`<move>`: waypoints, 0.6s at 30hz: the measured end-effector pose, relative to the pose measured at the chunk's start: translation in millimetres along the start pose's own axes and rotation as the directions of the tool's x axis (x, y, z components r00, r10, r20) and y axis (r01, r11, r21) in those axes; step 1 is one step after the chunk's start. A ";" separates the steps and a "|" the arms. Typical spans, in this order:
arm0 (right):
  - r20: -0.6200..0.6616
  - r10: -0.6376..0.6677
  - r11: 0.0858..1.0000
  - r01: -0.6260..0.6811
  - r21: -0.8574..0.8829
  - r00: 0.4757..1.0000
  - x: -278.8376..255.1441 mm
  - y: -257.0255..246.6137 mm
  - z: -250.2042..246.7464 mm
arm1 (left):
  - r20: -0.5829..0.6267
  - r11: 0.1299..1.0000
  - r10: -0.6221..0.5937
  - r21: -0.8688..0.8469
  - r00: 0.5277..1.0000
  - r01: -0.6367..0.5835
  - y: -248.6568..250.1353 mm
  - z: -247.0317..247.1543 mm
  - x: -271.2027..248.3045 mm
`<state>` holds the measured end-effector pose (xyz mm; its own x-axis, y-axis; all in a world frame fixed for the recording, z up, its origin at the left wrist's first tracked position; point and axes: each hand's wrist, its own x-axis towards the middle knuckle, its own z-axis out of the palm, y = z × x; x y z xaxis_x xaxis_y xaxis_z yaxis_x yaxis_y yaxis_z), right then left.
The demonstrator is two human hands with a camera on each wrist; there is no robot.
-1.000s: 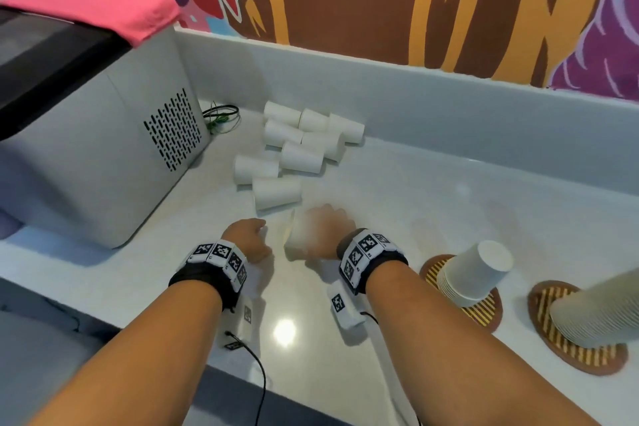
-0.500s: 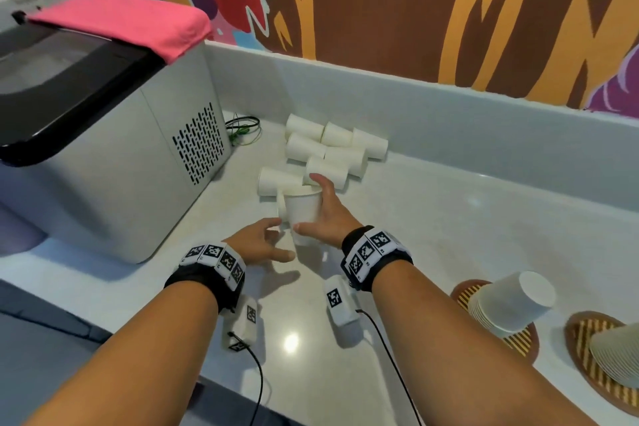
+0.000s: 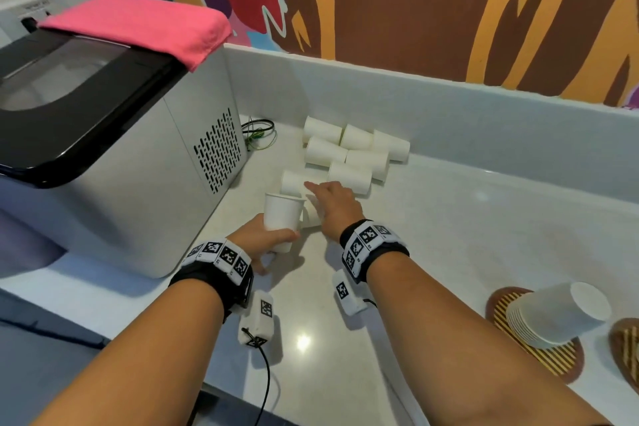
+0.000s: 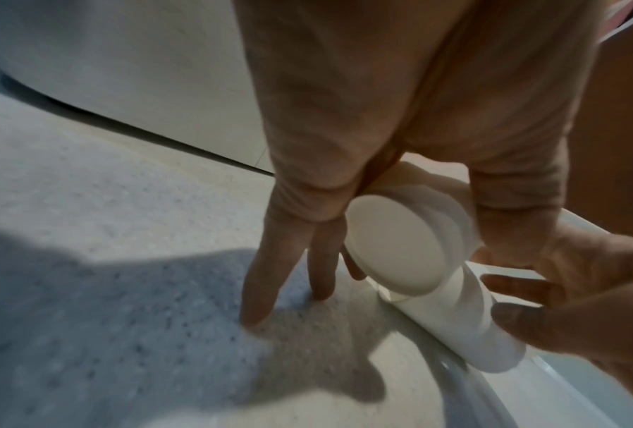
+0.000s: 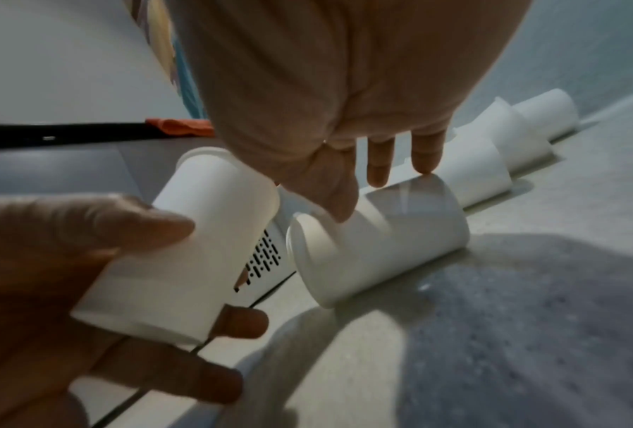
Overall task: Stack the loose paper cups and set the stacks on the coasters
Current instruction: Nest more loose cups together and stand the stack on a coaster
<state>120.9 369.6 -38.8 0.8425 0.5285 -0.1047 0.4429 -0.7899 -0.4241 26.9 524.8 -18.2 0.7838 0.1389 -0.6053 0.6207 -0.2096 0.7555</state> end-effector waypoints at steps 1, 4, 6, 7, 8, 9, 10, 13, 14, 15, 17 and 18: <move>0.009 -0.036 0.998 0.036 -0.048 0.999 0.8 -1.2 3.9 | -0.004 1.000 -0.014 -0.002 1.000 0.014 -2.1 -3.8 2.4; 0.008 -0.083 0.982 0.083 -0.170 0.997 1.1 -0.9 12.4 | 0.010 0.999 -0.045 0.010 0.999 0.045 0.5 -7.8 0.5; 0.027 -0.036 0.975 0.041 -0.217 0.999 -0.8 3.1 9.9 | 0.016 0.998 -0.058 0.037 0.998 0.057 4.0 -8.0 -0.4; 0.024 -0.012 0.972 0.017 -0.234 1.000 -1.7 5.5 6.5 | 0.012 0.997 -0.060 0.055 0.998 0.059 5.3 -7.7 0.4; 0.013 0.009 0.969 -0.005 -0.248 1.000 -2.1 7.2 2.6 | 0.008 0.995 -0.069 0.069 0.998 0.069 6.6 -7.2 2.0; 0.000 0.027 0.965 -0.026 -0.262 1.000 -2.4 9.4 -1.3 | 0.004 0.994 -0.078 0.083 0.997 0.078 8.7 -5.0 3.7; -0.005 0.049 0.962 -0.049 -0.269 0.999 -2.6 11.6 -4.6 | 0.000 0.992 -0.082 0.100 0.997 0.082 11.2 -2.9 4.8; -0.018 0.094 0.970 -0.095 -0.223 0.995 -3.4 19.3 -15.9 | -0.011 0.981 -0.057 0.184 0.998 0.058 16.7 5.5 8.4; -0.042 0.102 0.974 -0.108 -0.198 0.994 -3.6 21.1 -21.8 | -0.017 0.970 -0.044 0.237 0.999 0.046 19.1 9.1 9.8; -0.083 0.112 0.977 -0.125 -0.172 0.990 -3.6 22.7 -29.0 | -0.022 0.957 -0.021 0.290 1.000 0.026 21.4 13.1 10.8; -0.191 0.142 0.982 -0.163 -0.095 0.971 -1.2 23.7 -45.8 | -0.028 0.929 0.026 0.369 0.999 -0.014 25.0 19.4 13.3; -0.244 0.163 0.984 -0.175 -0.028 0.956 -0.3 23.9 -55.4 | -0.025 0.918 0.050 0.396 0.998 -0.036 27.7 22.7 15.9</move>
<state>148.2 333.4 1.0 0.9524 0.3007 0.0505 0.2972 -0.8786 -0.3738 56.1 499.2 -12.6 0.8139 0.1527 -0.5606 0.5329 -0.5806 0.6155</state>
